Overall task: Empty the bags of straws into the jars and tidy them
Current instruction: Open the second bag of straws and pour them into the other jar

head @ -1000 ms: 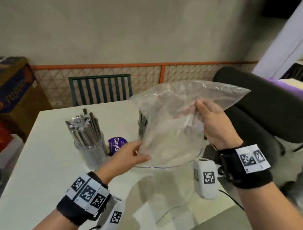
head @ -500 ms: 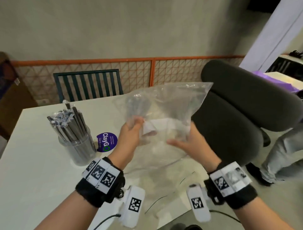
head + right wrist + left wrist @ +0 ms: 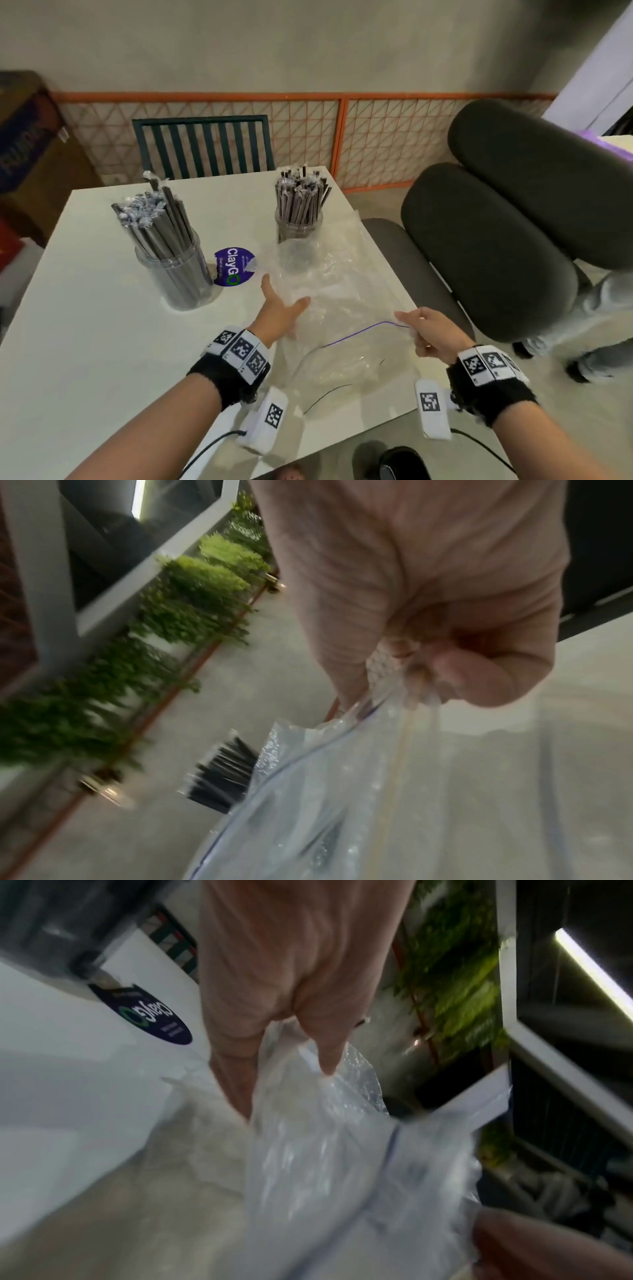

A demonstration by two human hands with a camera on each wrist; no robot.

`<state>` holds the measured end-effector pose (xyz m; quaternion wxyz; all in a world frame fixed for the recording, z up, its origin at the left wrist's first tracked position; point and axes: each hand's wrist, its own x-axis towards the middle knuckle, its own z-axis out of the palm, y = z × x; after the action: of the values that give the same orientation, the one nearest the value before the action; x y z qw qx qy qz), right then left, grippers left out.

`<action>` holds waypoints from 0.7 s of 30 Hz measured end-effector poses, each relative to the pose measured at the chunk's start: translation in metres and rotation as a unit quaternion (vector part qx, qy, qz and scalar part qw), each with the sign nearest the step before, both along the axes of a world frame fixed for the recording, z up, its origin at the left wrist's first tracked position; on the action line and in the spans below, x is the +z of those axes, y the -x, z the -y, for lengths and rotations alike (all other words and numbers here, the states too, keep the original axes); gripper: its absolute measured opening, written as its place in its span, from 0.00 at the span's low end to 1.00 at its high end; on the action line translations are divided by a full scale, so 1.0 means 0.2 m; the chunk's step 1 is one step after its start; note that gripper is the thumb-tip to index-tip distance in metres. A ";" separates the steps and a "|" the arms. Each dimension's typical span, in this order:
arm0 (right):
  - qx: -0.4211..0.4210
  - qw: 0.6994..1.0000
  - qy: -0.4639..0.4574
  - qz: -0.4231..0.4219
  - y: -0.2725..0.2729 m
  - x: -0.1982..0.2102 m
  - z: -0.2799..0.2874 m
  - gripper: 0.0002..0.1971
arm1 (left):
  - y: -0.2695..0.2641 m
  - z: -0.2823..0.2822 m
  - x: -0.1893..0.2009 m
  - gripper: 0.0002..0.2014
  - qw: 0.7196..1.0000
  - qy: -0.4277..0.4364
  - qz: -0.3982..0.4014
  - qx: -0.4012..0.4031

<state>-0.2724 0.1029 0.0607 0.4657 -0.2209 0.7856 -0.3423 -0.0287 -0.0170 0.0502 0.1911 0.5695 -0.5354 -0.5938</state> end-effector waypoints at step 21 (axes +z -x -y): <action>0.512 0.731 0.018 -0.451 0.16 -0.17 -0.06 0.14 | 0.24 -0.10 -0.35 0.64 0.803 0.095 0.401 -0.431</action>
<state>-0.3053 0.1155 0.0271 0.1575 -0.7263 0.6650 0.0737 -0.0772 0.0034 -0.0200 -0.2628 0.4468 -0.8079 -0.2805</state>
